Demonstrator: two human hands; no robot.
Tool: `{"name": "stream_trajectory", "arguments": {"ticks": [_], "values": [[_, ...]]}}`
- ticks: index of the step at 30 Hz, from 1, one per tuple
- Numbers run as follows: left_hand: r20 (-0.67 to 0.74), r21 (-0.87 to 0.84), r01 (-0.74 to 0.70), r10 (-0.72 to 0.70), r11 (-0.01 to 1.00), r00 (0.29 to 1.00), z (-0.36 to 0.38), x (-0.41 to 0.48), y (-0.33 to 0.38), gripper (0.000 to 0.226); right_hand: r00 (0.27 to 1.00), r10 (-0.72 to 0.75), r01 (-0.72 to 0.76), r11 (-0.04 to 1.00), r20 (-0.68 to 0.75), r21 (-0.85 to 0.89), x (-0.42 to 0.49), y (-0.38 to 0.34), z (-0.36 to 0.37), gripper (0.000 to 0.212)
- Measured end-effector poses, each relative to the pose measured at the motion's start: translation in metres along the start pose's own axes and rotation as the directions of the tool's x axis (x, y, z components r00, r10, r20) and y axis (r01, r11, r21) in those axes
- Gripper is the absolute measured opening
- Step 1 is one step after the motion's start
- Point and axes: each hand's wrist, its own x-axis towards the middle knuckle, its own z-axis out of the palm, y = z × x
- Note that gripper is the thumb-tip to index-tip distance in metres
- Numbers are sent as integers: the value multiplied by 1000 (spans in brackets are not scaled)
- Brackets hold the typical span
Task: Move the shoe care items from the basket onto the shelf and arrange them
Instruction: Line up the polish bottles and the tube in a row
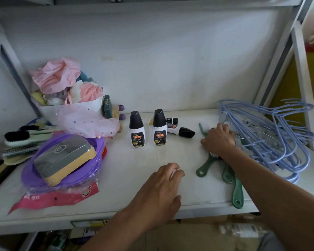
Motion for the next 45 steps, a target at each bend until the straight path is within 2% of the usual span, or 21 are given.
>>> {"name": "stream_trajectory", "arguments": {"ticks": [4, 6, 9, 11, 14, 18, 28, 34, 40, 45], "values": [[-6, -4, 0, 0, 1000, 1000, 0, 2, 0, 49, 999, -4, 5, 1000, -32, 22, 0, -1, -1, 43], [-5, -11, 6, -6, 1000, 1000, 0, 2, 1, 49, 985, -90, 106, 989, -145, 106, 2, -5, 0, 46], [-3, -9, 25, -25, 1000, 1000, 1, 4, -1, 50, 923, -249, 333, 897, -292, 291, 3, -18, 0, 51], [-8, -14, 37, -37, 999, 999, 2, 5, -3, 51, 896, -331, 421, 844, -296, 331, 4, -32, -1, 56], [-25, -29, 55, -56, 998, 998, -1, 6, -6, 52, 876, -401, 473, 822, -268, 318, 5, -53, 3, 61], [-64, -11, 59, -59, 998, 996, -7, 9, -16, 53, 881, -396, 463, 833, -258, 303, 9, -65, 10, 57], [-86, 75, 133, -127, 988, 988, -15, 21, -50, 65, 871, -345, 460, 822, -350, 335, 9, -49, 7, 46], [-120, 51, 181, -174, 982, 977, -20, 26, -51, 61, 851, -253, 477, 737, -460, 478, -6, -29, -20, 34], [-114, 14, 214, -211, 977, 971, -17, 28, -39, 59, 916, -122, 371, 618, -381, 693, -18, -21, -44, 44], [-76, 26, 243, -241, 970, 968, -13, 30, -37, 61, 942, -165, 334, 561, -293, 758, -15, -21, -47, 49]]}}
